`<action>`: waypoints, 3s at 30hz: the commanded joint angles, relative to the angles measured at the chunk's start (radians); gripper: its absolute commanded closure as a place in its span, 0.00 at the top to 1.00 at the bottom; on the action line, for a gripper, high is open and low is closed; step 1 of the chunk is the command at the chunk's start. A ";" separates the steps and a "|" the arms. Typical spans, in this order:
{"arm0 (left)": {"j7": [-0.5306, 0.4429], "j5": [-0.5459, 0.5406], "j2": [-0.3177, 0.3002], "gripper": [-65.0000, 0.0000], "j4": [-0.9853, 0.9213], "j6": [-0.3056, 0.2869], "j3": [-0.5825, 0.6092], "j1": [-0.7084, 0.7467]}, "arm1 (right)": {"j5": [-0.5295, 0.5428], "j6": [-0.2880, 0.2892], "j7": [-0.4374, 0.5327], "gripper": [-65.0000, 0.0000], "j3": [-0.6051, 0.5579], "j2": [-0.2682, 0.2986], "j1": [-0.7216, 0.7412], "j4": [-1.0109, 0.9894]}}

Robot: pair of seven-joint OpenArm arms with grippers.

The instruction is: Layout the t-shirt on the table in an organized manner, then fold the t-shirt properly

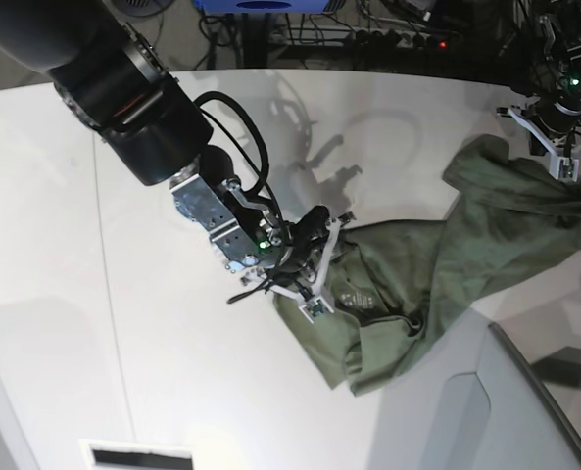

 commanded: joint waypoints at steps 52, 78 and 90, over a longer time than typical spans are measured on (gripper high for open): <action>-0.014 0.005 0.103 0.00 0.018 0.002 0.186 -0.211 | -0.002 0.003 -0.400 0.01 0.641 0.270 -0.260 0.916; -0.016 -0.001 0.029 0.00 0.036 0.002 -0.080 -0.115 | -0.077 0.002 -0.572 0.01 0.435 0.087 0.021 0.734; -0.017 -0.005 0.005 0.00 -0.013 0.002 -0.080 -0.081 | 0.147 -0.227 -0.293 0.01 0.033 0.004 -0.146 0.455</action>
